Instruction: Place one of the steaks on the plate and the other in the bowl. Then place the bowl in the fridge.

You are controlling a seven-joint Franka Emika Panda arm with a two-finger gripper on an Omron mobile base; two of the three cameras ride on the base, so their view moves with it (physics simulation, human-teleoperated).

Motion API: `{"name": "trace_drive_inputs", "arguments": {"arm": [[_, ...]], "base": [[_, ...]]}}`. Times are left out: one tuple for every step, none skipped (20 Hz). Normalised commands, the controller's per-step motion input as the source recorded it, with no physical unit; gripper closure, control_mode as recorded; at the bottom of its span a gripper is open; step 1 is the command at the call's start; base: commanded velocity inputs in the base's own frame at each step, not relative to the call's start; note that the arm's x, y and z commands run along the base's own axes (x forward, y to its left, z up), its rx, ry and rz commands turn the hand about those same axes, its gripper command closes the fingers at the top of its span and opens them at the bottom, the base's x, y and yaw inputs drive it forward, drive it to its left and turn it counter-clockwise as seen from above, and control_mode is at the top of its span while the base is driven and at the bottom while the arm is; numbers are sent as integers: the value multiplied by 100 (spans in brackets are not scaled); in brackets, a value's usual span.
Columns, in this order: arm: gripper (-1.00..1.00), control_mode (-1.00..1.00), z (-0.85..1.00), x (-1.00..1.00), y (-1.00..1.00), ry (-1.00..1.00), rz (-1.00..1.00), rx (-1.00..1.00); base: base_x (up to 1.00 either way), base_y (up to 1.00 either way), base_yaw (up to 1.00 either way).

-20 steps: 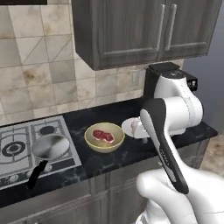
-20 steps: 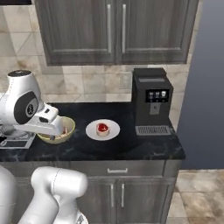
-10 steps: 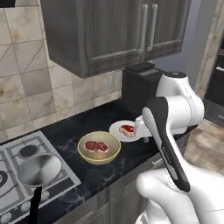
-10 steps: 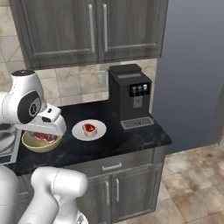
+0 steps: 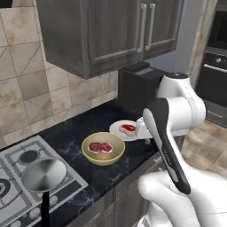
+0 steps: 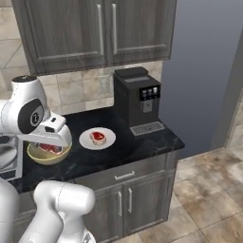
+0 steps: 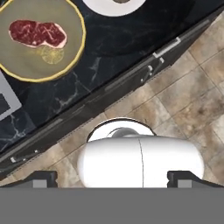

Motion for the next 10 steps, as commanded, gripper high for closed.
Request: {"name": "trace_drive_inputs", "arguments": {"arm": [[-100,100,0,0,0,0,0,0],[-100,100,0,0,0,0,0,0],[-100,-100,-19,36,76,-4,-13,0],[-100,-100,-19,46,81,-7,-16,0],[-100,-100,-20,66,84,-7,-21,0],[-100,-100,-18,76,79,-5,-21,0],[-100,-100,-14,76,81,-8,-20,0],[-100,-100,-14,28,36,-11,-22,0],[-100,-100,-31,100,19,0,-28,0],[-100,-100,-39,81,-4,0,-43,1]], "base": [[26,84,-11],[26,74,-10],[0,0,0],[0,0,0],[0,0,0],[0,0,0],[0,0,0],[0,0,0],[0,0,0],[0,0,0]]}}
